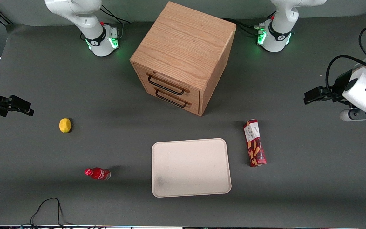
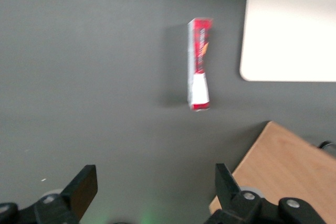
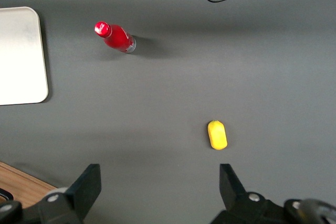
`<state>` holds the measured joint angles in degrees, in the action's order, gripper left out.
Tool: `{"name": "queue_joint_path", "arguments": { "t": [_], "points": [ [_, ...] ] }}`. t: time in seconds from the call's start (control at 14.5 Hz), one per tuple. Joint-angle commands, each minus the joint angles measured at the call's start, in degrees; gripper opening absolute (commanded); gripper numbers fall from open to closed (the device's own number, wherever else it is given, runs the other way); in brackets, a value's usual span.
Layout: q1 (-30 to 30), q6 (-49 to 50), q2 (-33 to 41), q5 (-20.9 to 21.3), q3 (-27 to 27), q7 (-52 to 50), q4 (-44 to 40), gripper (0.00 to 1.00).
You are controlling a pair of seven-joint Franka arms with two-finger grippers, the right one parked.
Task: Place red cookie box on tray
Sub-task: 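Move the left gripper toward the red plaid shortbread box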
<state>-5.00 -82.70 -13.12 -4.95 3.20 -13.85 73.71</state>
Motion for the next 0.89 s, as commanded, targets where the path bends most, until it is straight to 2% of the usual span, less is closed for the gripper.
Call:
{"name": "queue_joint_path", "arguments": {
  "t": [0.0,0.48,0.83],
  "points": [
    [-0.8,2.37,-4.89,-1.03,0.57,-2.23,-8.31,1.0],
    [-1.94,0.71,-8.58,-0.33,0.66,-2.94,-7.62,1.0],
    [-4.22,-11.41,-14.55,1.42,0.58,-3.2,-3.49,1.0]
  ]
}}
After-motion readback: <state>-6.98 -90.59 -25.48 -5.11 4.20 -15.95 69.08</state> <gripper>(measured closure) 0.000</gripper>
